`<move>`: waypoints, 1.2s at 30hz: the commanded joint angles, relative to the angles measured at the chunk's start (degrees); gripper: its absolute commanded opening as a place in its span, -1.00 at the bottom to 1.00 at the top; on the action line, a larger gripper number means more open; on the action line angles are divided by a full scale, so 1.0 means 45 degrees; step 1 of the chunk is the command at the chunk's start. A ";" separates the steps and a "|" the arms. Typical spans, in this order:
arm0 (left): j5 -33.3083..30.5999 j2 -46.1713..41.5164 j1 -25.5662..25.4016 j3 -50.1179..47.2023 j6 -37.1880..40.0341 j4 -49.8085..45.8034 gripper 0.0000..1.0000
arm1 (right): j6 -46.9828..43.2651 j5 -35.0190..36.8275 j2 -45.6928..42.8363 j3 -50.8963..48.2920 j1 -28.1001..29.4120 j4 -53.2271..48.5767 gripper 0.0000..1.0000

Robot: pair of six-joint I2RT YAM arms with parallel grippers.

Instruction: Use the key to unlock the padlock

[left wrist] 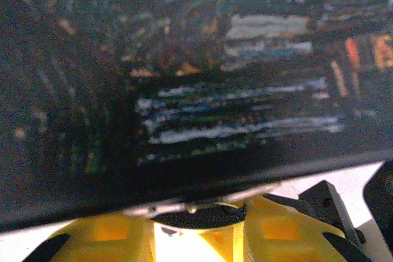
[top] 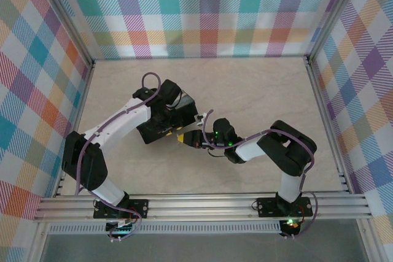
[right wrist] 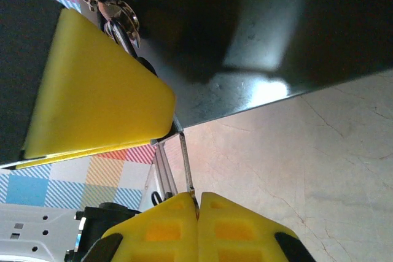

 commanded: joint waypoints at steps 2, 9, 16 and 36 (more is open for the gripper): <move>0.0282 -0.0501 0.0151 -0.0076 -0.0165 0.0096 -1.00 | -0.0069 0.0096 0.0122 -0.0110 0.0089 0.1550 -1.00; 0.0366 -0.0501 0.0189 -0.0270 -0.0184 0.0251 -1.00 | -0.0083 0.0346 -0.0120 -0.0423 0.0088 0.1404 -1.00; 0.0205 -0.0657 0.0209 -0.0328 -0.0301 0.0369 -1.00 | -0.0211 0.0457 -0.0247 -0.0405 0.0110 0.1221 -1.00; 0.0684 -0.1041 0.0574 -0.0605 -0.0517 0.0741 -1.00 | -0.0346 0.0285 0.0051 0.0893 0.0323 0.0409 -1.00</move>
